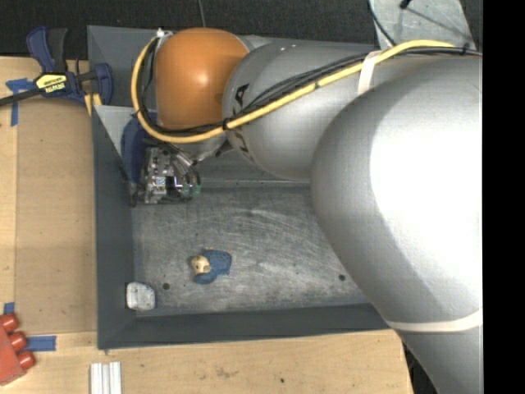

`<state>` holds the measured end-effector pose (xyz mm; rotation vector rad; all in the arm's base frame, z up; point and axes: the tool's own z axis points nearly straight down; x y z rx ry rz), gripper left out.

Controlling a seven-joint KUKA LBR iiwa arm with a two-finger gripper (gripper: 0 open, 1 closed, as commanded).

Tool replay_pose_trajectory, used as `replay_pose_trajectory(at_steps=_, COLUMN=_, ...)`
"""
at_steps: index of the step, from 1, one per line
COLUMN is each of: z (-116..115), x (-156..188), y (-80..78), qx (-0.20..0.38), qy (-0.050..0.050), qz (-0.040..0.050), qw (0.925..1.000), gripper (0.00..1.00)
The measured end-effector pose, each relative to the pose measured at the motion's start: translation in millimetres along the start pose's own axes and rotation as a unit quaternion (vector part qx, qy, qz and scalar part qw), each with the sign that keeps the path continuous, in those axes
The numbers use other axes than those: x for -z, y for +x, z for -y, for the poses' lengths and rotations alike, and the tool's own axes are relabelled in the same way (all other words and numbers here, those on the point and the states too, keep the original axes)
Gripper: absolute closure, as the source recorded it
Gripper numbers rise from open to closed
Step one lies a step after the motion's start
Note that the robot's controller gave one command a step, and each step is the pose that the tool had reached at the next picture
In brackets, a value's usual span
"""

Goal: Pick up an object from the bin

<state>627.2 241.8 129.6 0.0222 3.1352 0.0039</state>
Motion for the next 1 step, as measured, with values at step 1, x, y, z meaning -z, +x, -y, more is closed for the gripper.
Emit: replay_pose_trajectory(at_steps=1, z=-0.2, x=11.5, y=-1.4, qx=0.000, qy=0.000, qz=0.0004, qw=1.0000, gripper=1.00)
